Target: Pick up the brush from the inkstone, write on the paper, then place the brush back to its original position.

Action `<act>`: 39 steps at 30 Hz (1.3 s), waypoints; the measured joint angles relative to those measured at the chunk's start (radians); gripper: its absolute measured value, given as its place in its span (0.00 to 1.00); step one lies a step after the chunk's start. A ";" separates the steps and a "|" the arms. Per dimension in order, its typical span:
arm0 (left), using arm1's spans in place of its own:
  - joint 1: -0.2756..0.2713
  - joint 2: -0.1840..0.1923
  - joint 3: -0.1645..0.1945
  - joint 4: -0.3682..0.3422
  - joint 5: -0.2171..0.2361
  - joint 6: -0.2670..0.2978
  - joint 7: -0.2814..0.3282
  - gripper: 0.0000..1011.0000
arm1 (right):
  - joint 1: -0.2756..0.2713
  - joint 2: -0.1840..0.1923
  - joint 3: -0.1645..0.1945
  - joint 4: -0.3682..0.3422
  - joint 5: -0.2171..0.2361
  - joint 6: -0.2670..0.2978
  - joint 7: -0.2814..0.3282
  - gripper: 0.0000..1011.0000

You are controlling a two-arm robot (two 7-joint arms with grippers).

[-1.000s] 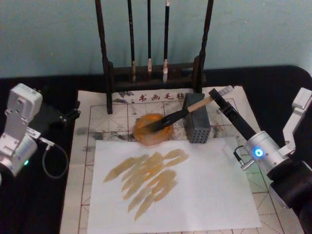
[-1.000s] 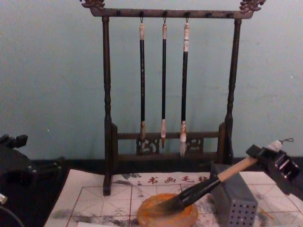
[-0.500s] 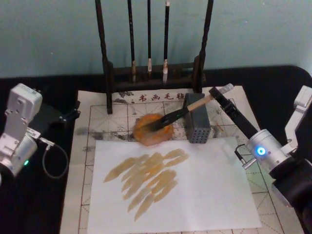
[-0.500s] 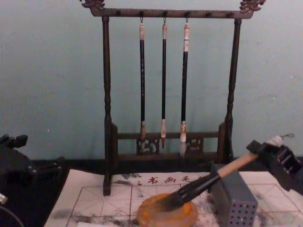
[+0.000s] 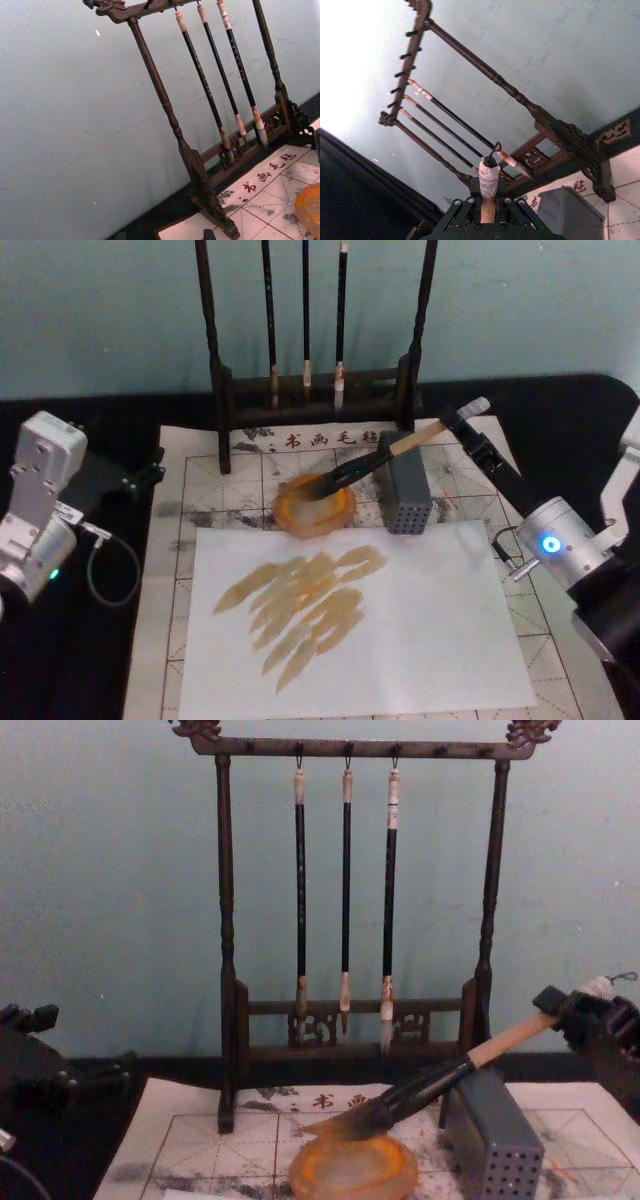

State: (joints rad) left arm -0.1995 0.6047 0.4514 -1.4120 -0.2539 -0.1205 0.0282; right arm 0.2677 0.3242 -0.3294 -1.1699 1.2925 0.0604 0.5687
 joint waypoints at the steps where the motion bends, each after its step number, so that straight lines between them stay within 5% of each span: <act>1: 0.000 0.000 0.000 0.000 0.000 0.000 0.000 0.99 | -0.005 0.009 -0.001 -0.010 0.003 -0.001 0.006 0.18; 22: 0.000 0.000 0.000 0.000 0.000 0.000 0.000 0.99 | -0.063 0.160 -0.050 -0.132 0.035 0.031 0.112 0.18; 39: 0.000 0.000 0.000 0.000 0.000 0.000 0.000 0.99 | -0.110 0.270 -0.082 -0.238 -0.022 -0.008 0.100 0.18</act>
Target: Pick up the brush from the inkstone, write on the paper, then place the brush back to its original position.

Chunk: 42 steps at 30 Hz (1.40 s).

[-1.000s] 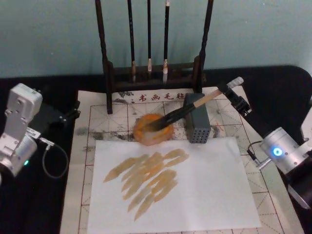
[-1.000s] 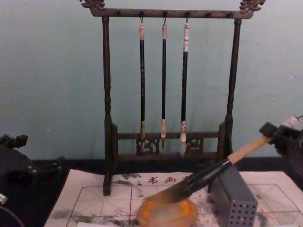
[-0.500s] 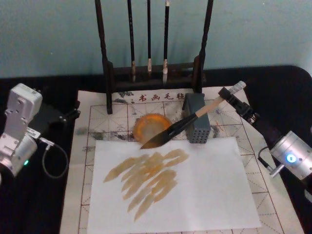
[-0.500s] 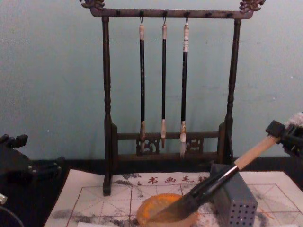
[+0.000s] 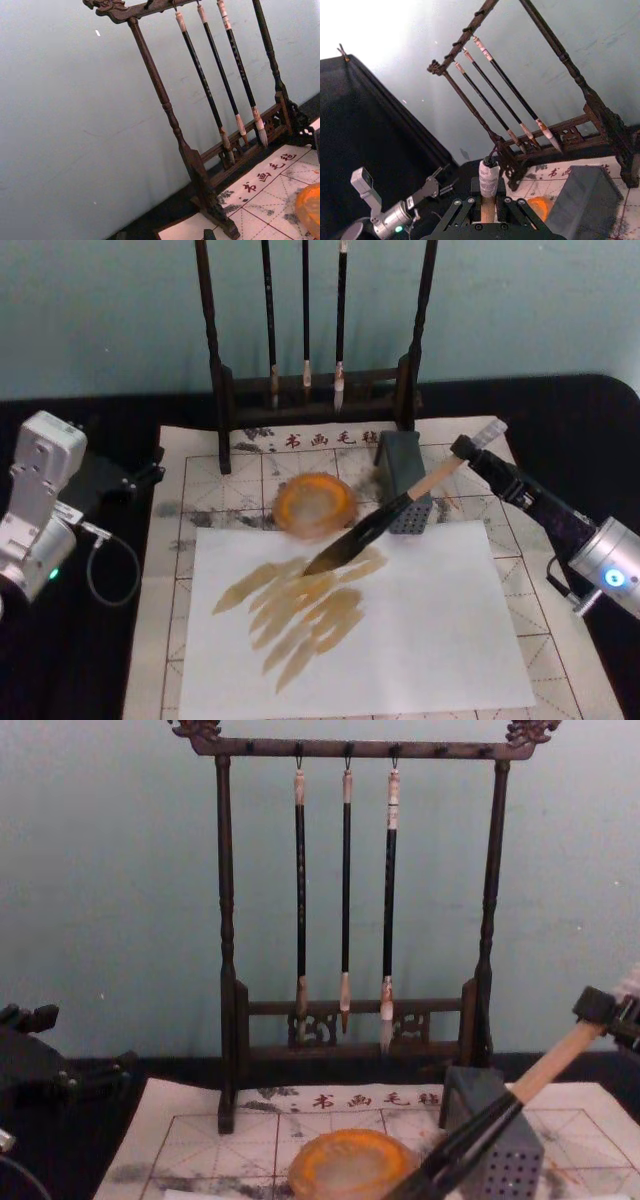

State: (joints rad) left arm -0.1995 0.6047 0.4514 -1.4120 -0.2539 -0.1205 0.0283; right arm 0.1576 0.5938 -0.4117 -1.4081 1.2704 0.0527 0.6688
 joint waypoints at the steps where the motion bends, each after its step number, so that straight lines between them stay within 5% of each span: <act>1: 0.000 0.000 0.000 0.000 0.000 0.000 0.000 0.99 | -0.002 0.004 0.000 -0.004 -0.003 -0.002 -0.002 0.18; 20: 0.000 0.000 0.000 0.000 0.000 0.000 0.000 0.99 | -0.017 0.053 0.018 -0.062 -0.149 -0.079 -0.031 0.18; 42: 0.000 0.000 0.000 0.000 0.000 0.000 0.000 0.99 | -0.014 0.080 0.035 -0.112 -0.286 -0.085 -0.024 0.18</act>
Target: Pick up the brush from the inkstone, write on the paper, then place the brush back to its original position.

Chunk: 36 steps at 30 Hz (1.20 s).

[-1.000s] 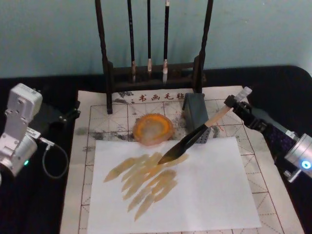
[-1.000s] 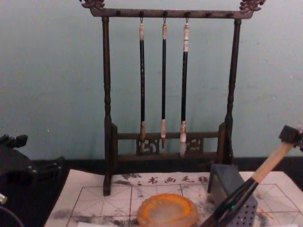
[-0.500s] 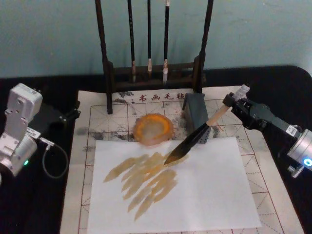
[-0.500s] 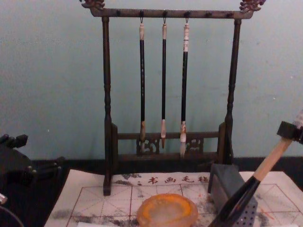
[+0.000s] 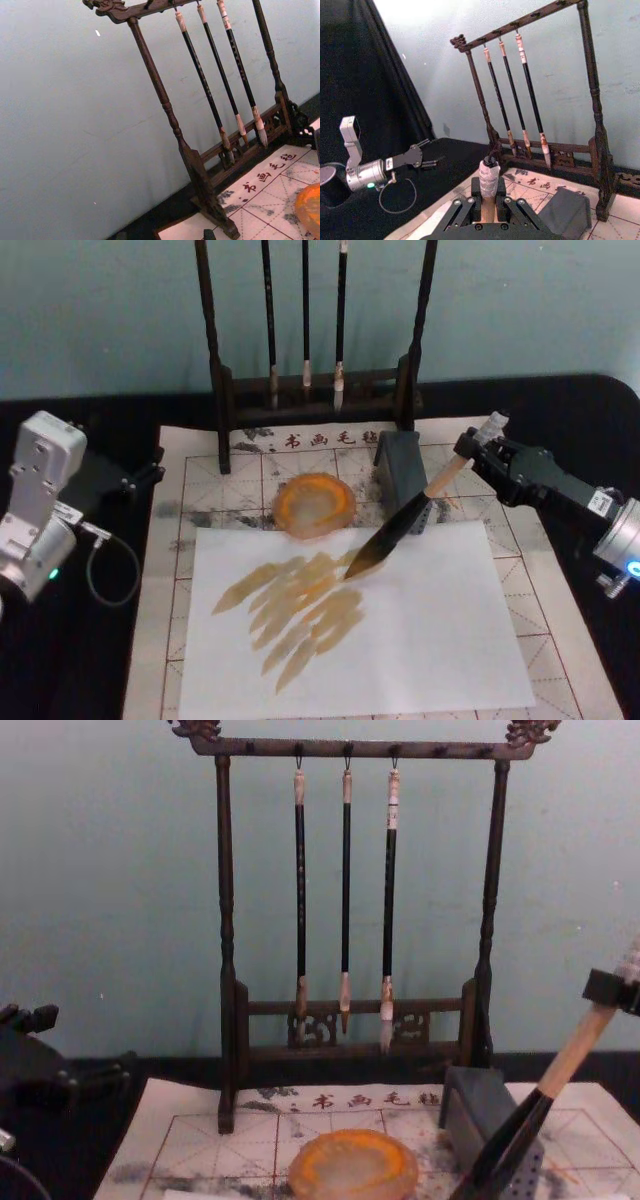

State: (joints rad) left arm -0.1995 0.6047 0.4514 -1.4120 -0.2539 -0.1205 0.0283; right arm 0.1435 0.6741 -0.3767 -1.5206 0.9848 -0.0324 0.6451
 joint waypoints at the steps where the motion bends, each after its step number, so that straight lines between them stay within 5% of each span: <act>1: 0.000 0.000 0.000 0.000 0.000 0.000 0.000 0.99 | -0.001 0.003 0.001 -0.004 -0.007 0.001 0.000 0.18; 13: 0.000 0.000 0.000 0.000 0.000 0.000 0.000 0.99 | -0.020 0.036 0.017 -0.041 -0.054 0.014 0.003 0.18; 36: 0.000 0.000 0.000 0.000 0.000 0.000 0.000 0.99 | -0.013 0.028 0.011 -0.030 -0.077 0.034 0.017 0.18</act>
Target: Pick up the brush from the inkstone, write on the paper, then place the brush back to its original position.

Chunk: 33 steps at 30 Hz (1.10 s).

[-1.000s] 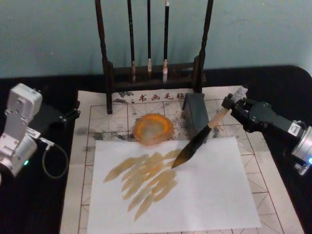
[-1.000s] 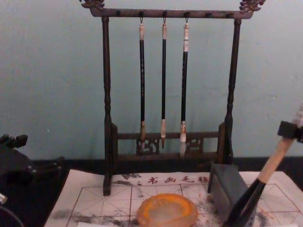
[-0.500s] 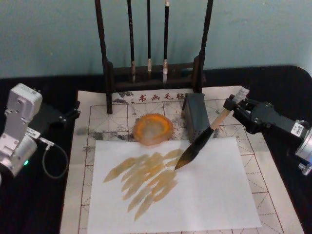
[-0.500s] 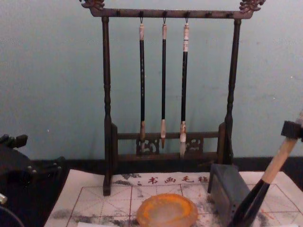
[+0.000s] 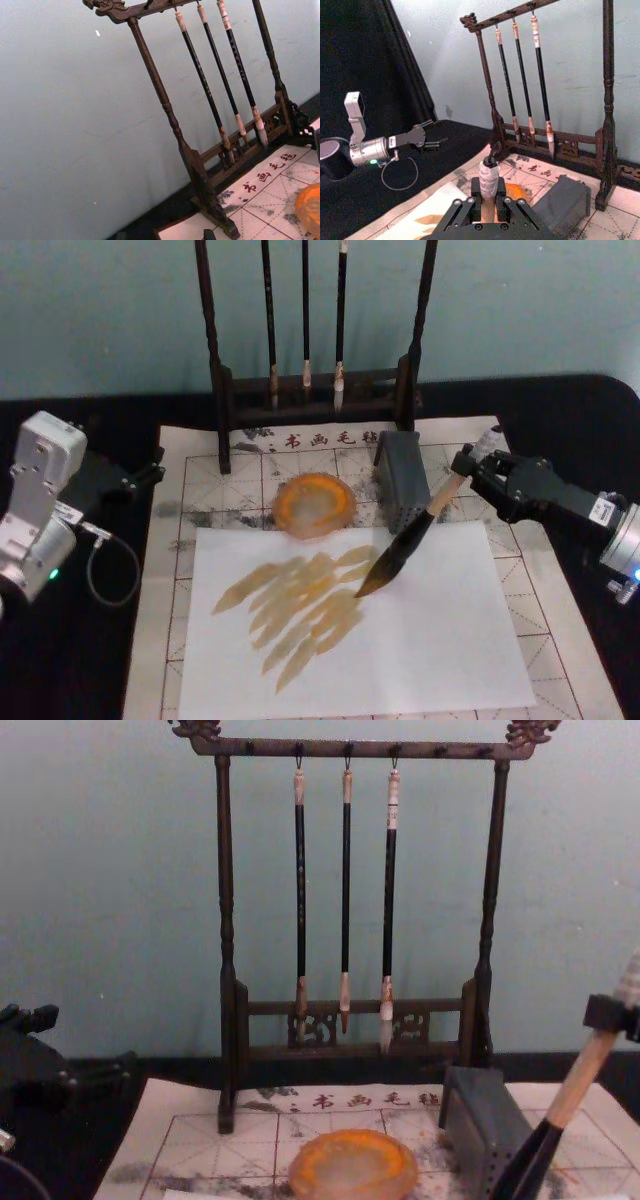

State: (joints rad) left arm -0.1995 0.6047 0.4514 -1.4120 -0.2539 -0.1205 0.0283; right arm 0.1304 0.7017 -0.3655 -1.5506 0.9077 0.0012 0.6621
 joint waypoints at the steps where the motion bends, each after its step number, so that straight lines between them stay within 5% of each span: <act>1: 0.000 0.000 0.000 0.000 0.000 0.000 0.000 0.99 | 0.000 0.000 0.000 0.000 -0.002 0.001 -0.001 0.18; 33: 0.000 0.000 0.000 0.000 0.000 0.000 0.000 0.99 | -0.015 0.008 0.039 0.007 -0.009 0.001 -0.032 0.18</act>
State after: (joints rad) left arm -0.1995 0.6047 0.4514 -1.4120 -0.2539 -0.1205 0.0283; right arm 0.1154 0.7094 -0.3265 -1.5441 0.8984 0.0021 0.6301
